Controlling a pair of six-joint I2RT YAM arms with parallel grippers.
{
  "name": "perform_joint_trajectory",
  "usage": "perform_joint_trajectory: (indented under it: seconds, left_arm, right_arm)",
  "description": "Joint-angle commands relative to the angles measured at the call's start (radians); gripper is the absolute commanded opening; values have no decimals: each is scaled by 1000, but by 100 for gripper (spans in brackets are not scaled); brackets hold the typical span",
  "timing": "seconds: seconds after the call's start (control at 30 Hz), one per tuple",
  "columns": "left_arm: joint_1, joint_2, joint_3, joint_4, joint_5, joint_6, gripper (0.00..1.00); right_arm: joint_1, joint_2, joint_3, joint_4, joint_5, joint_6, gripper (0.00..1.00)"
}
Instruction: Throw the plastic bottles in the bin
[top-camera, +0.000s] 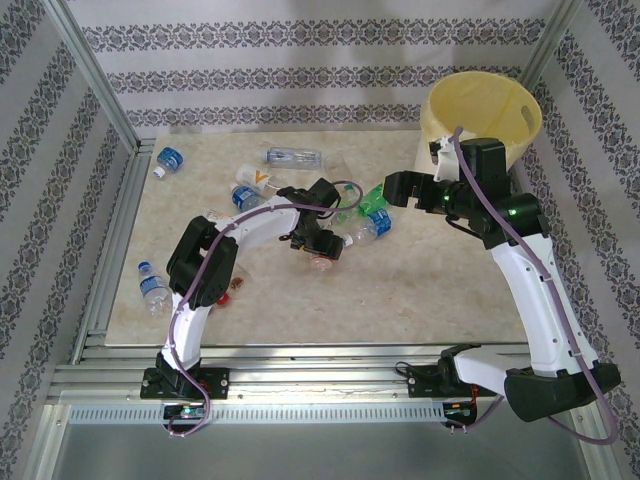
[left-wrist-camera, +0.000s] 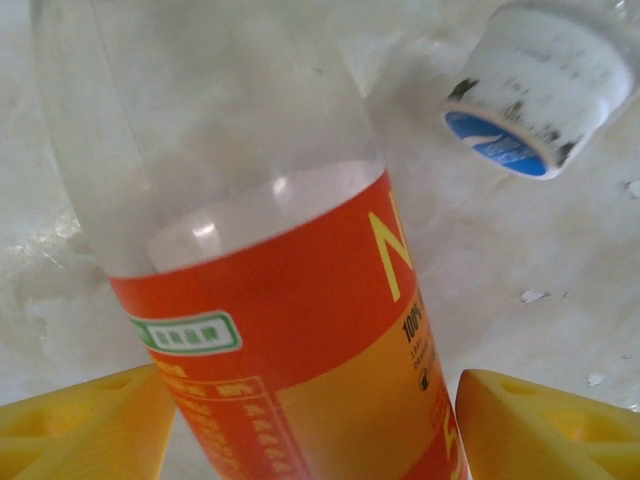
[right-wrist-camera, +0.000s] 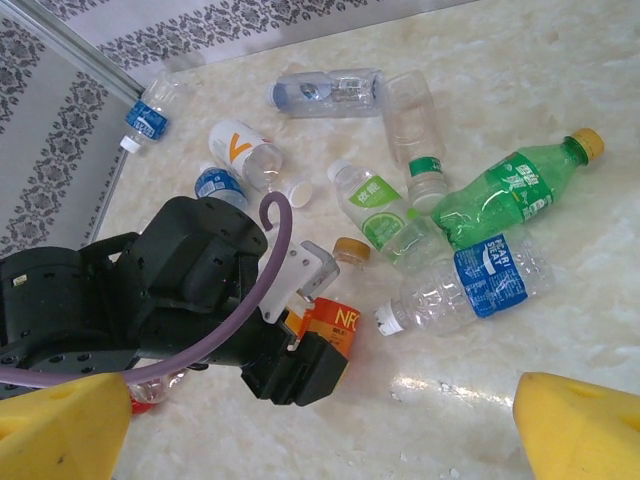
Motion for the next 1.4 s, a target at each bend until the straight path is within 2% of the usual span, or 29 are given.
perform_joint_trajectory:
  seconds: [0.0,0.27,0.43,0.67,1.07,1.37]
  left_arm:
    - [15,19,26,-59,-14,27,73]
    - [16,11,-13,-33,-23,48,66]
    - [19,-11,-36,-6,-11,57,56]
    - [19,-132,-144,142,32,76,48]
    - [19,-377,-347,372,84,96,46]
    - [18,-509,-429,521,158,106,46]
  right_arm:
    - [14,-15,-16,17,7,13,98]
    - [16,-7,-40,33,6,14,98]
    - [14,-1,-55,40,10,15,98]
    - [17,11,-65,58,3,32,98]
    - [18,20,-88,97,-23,60,98]
    - [20,44,-98,145,-103,97,98]
